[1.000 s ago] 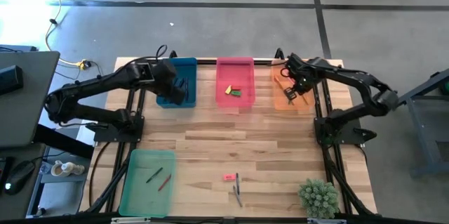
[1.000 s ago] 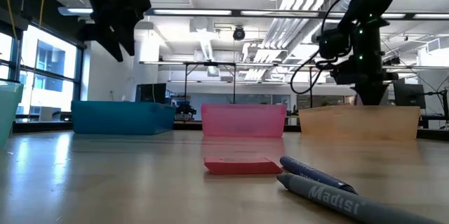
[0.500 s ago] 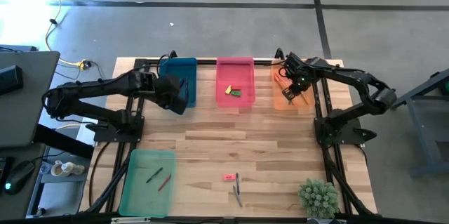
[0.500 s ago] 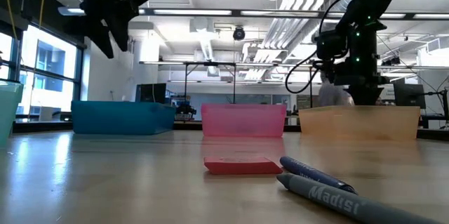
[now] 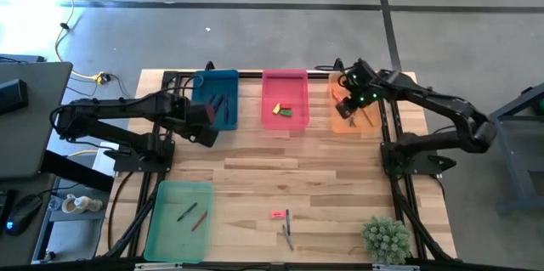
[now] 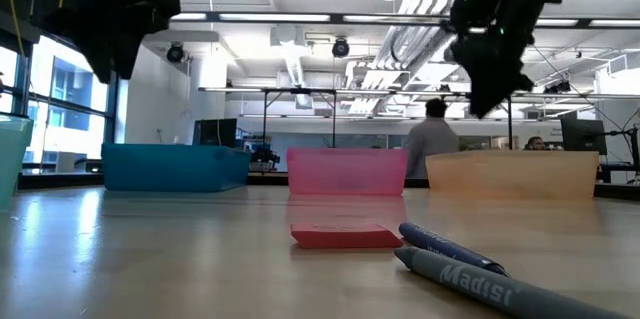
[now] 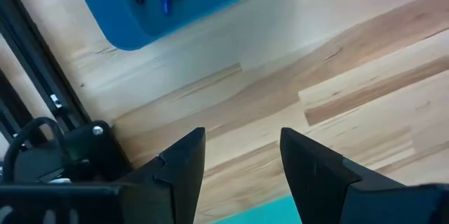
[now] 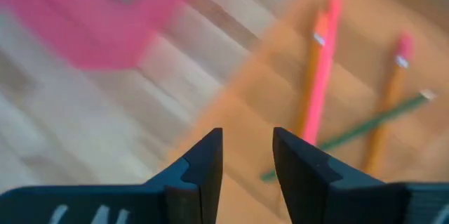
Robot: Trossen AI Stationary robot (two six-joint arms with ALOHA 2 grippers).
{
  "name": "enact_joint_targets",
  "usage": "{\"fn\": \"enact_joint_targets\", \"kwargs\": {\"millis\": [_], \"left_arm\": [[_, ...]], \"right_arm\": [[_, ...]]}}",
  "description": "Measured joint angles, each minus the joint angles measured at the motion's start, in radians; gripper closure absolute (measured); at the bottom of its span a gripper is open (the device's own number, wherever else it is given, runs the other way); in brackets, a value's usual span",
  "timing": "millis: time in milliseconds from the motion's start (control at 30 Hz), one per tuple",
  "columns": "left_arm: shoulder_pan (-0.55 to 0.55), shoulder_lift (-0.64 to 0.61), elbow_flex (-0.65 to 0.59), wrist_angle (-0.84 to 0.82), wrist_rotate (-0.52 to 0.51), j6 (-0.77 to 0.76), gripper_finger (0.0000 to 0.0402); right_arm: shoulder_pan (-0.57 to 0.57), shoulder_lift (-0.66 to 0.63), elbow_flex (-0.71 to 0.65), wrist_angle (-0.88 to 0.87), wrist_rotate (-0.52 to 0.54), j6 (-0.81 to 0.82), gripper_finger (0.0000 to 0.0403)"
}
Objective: Sort crayons/erasers/pens/pencils in bins
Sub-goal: Put the blue crayon into the green bin
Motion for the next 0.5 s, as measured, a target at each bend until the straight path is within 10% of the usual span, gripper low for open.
{"fn": "enact_joint_targets", "kwargs": {"millis": [500], "left_arm": [[-0.103, 0.0, 0.0, -0.003, 0.034, 0.171, 0.0229]], "right_arm": [[0.579, -0.043, 0.119, 0.105, 0.138, 0.339, 0.0286]]}}
